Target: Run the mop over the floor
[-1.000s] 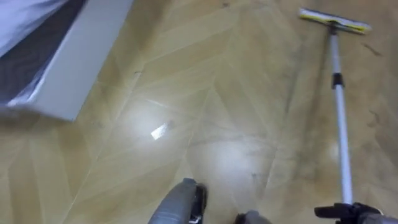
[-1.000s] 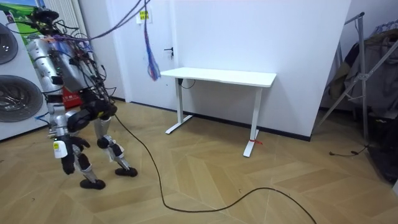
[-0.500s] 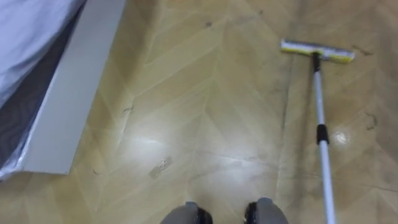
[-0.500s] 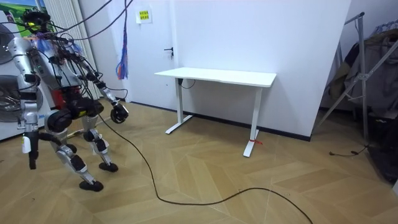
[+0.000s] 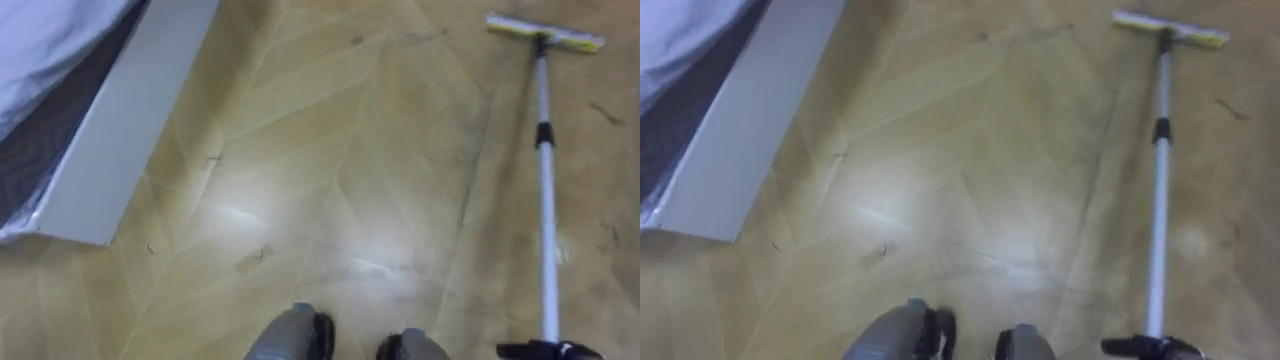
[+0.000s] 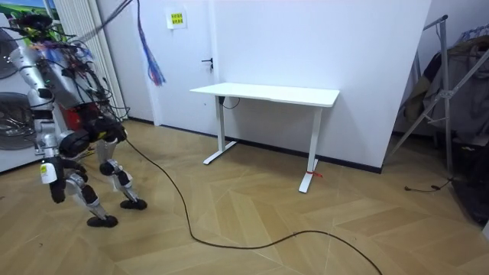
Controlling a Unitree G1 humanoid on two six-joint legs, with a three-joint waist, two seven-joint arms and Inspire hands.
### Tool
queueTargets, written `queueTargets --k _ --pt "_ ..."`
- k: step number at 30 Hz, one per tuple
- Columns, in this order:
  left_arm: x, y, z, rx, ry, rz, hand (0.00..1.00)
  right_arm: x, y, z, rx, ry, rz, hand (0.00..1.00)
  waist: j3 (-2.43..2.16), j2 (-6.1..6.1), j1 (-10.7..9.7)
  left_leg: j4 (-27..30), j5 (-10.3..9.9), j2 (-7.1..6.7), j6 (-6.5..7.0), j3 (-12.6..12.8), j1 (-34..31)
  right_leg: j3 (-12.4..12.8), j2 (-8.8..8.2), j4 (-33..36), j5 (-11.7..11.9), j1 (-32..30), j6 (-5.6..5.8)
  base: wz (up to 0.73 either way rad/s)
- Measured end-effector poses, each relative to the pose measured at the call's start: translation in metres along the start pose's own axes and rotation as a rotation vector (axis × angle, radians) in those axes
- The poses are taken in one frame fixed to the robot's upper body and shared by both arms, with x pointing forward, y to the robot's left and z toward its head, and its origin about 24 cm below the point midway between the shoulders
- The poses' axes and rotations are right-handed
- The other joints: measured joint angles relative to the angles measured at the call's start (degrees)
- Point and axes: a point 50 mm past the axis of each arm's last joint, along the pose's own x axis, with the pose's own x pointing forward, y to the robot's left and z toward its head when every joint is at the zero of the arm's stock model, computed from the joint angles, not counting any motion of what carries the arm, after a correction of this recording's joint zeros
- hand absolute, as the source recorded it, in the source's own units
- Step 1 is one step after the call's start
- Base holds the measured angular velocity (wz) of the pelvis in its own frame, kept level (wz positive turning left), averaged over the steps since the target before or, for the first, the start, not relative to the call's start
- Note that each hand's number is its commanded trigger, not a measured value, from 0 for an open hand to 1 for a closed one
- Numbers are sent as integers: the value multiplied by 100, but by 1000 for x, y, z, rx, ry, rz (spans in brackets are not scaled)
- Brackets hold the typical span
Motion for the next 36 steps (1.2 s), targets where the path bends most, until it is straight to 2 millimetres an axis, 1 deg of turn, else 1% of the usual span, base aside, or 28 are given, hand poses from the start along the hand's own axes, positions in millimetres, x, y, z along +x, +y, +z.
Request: queueTargets --k 1,3,4,6,7,8,9,10,11,12,13,14,15,16,17,19,20,21,22,23,24,25,26,27,30,32,34,36 --pt "0 -1 0 0 2 -7 0 0 -1 -5 8 12 4 100 -5 -9 2 0 -37 8 45 38 38 -4 -26 13 -12 36 28 15" --pt "1 -6 5 -1 -6 -31 0 1 -11 -33 5 80 0 100 -7 -15 -10 55 -235 8 174 279 210 -106 -219 426 54 -2 177 2" --pt "1 -6 8 -2 -16 -35 0 1 -14 -43 -1 107 -9 100 -16 3 -17 65 -292 -1 205 322 263 -124 -257 526 77 -8 221 -6" --pt "1 -10 17 -6 -59 -52 0 -1 -26 -79 -44 210 -51 100 -34 150 -49 159 -543 2 278 418 408 -136 -335 957 252 -104 469 -24" --pt "1 -11 18 -7 -62 -55 0 -2 -27 -87 -64 232 -58 100 -50 197 -56 193 -606 3 289 422 416 -146 -344 1131 367 -202 481 -40" --pt "1 -14 19 -8 -63 -61 0 -4 -29 -103 -86 273 -74 100 -74 288 -96 239 -702 -8 319 395 436 -122 -345 1467 581 -432 489 -53" --pt "0 -15 19 -10 -67 -63 0 -5 -28 -116 -92 305 -81 100 -64 322 -109 228 -747 -29 338 382 487 -26 -317 1484 590 -659 486 -58" --pt "0 -16 19 -11 -65 -64 0 -6 -27 -122 -96 319 -84 100 -55 340 -122 208 -765 -31 337 377 516 -19 -314 1425 581 -781 481 -57" --pt "0 -18 18 -12 -59 -64 0 -7 -22 -134 -103 347 -83 100 -33 415 -196 190 -790 -34 317 296 592 -88 -331 1062 593 -923 463 -29" --pt "0 -18 16 -12 -45 -53 0 -9 -13 -148 -117 380 -71 100 -60 452 -324 169 -836 -50 259 215 655 -164 -350 442 679 -905 414 -11" --pt "0 -16 16 -10 -39 -42 0 -9 -7 -155 -125 395 -57 100 -55 433 -398 166 -864 -81 228 201 704 -182 -347 162 782 -850 368 13" --pt "0 -16 16 -6 -33 -30 0 -11 1 -165 -128 422 -37 100 -19 386 -512 226 -970 -99 153 147 793 -255 -368 77 742 -771 263 0" --pt "0 -20 16 -11 -33 -29 0 -12 7 -170 -131 436 -25 100 -23 391 -513 298 -1052 -81 66 12 866 -328 -321 91 658 -666 183 -8" --pt "0 -22 16 -14 -34 -32 0 -12 9 -171 -132 437 -21 100 -22 392 -512 338 -1079 -71 22 -49 892 -351 -313 101 613 -615 150 -18" --pt "0 -27 17 -17 -35 -35 0 -11 11 -169 -140 439 -15 100 -20 393 -507 419 -1135 -2 -45 -80 969 -408 -288 119 530 -509 90 0" --pt "-1 -31 18 -22 -37 -42 0 -9 11 -161 -154 427 -22 100 -15 374 -499 626 -1140 61 -61 -72 1030 -444 -279 223 380 -384 29 9" --pt "-1 -33 18 -27 -34 -49 0 -6 11 -148 -158 399 -33 100 -9 364 -456 809 -1124 102 -91 -77 1030 -478 -263 282 293 -309 -16 11" --pt "-1 -34 16 -30 -29 -50 0 -3 10 -133 -169 361 -48 100 9 315 -430 954 -1064 126 -200 -80 1015 -492 -262 318 228 -249 -53 9" --pt "-1 -33 16 -28 -26 -49 0 -2 9 -124 -170 343 -58 100 15 306 -429 986 -1034 147 -254 -75 1021 -510 -265 314 222 -214 -67 13" --pt "-1 -32 15 -27 -21 -44 0 1 7 -104 -170 298 -69 100 15 284 -429 957 -1005 182 -307 -52 1065 -530 -264 281 225 -153 -85 11" --pt "-1 -30 14 -29 -22 -33 0 3 6 -85 -171 251 -80 100 34 255 -407 865 -1005 195 -308 -55 1174 -534 -237 235 256 -87 -112 6" --pt "0 -29 14 -30 -19 -27 0 3 6 -76 -172 228 -84 100 43 239 -399 797 -1005 201 -308 -58 1229 -534 -223 201 277 -53 -137 -6" --pt "0 -25 13 -33 -16 -10 0 5 11 -54 -170 162 -81 100 56 200 -336 639 -1002 193 -312 -66 1353 -533 -216 139 297 18 -165 0" --pt "0 -19 12 -43 -16 12 0 5 15 -37 -143 108 -69 100 55 126 -338 451 -1001 192 -315 -65 1480 -553 -210 58 317 100 -180 7" --pt "1 -11 16 -44 -38 48 0 4 26 -7 -91 -4 -24 100 34 104 -304 -16 -990 231 -334 -90 1837 -749 -171 -305 424 462 -228 23" --pt "1 -9 19 -48 -50 53 0 4 30 -3 -68 -24 7 100 28 75 -308 -469 -942 289 -400 -70 2202 -879 -140 -662 542 812 -225 29" --pt "1 -6 19 -60 -54 61 0 4 34 -5 -62 -17 42 100 21 -18 -297 -963 -716 300 -395 -70 2591 -915 -87 -1147 719 1204 -211 9" --pt "2 -3 15 -82 -37 79 0 5 32 -18 -64 9 63 100 15 -84 -294 -1699 -404 323 -415 -63 3204 -923 15 -1899 1018 1815 -193 -5"
